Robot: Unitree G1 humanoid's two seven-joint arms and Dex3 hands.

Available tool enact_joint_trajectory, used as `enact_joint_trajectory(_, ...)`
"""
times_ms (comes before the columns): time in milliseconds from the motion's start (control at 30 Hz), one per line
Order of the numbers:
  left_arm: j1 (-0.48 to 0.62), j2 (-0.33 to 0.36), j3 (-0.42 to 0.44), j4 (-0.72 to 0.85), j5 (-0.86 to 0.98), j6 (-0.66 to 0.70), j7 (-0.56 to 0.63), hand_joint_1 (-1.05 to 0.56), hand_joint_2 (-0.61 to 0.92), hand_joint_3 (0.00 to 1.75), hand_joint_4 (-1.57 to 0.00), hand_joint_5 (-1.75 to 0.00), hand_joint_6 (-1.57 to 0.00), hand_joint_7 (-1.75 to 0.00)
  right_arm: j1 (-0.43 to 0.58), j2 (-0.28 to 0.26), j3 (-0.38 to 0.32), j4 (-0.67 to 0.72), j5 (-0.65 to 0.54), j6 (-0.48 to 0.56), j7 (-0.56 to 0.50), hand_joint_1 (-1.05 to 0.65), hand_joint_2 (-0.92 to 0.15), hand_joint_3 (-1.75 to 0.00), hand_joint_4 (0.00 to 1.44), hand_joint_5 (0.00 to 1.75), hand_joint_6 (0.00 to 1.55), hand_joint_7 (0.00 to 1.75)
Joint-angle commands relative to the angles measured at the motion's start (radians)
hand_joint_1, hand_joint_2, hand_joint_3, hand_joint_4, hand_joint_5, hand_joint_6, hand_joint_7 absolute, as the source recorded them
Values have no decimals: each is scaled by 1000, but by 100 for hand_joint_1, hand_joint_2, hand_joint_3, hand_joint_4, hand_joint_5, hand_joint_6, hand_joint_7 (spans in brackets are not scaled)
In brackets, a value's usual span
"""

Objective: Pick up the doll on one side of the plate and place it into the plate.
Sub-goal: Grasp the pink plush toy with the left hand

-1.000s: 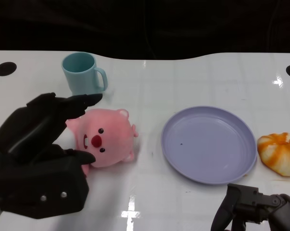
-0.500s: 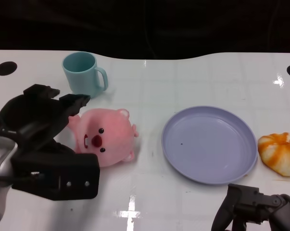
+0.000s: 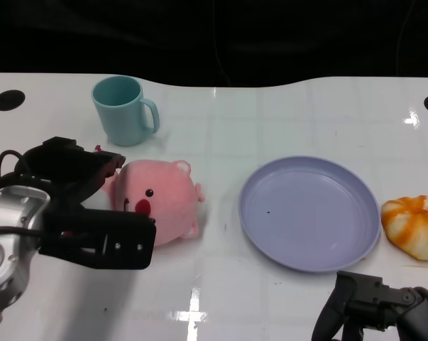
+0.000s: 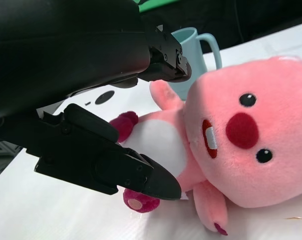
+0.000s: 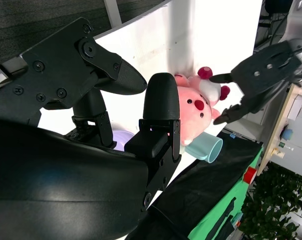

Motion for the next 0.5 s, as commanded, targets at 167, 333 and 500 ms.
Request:
enact_joint_trajectory(167, -111, -55, -64, 249, 9, -35, 92, -71, 92, 0, -8, -25, -24, 0, 8, -7, -5, -11, 2, 0, -3, -6, -51, -114, 67, 166, 61, 134)
enact_joint_trajectory(333, -184, -113, -107, 435, 2, -39, 111, -71, 92, 0, -11, -17, -23, 0, 13, -6, -4, -17, -3, -1, -5, -6, -51, -114, 67, 166, 61, 134)
enact_joint_trajectory(500, -242, -167, -149, 614, -8, -61, 138, -69, 92, 1, -16, -13, -25, -1, 19, -7, -4, -21, -6, -7, -5, -7, -50, -114, 68, 166, 61, 134)
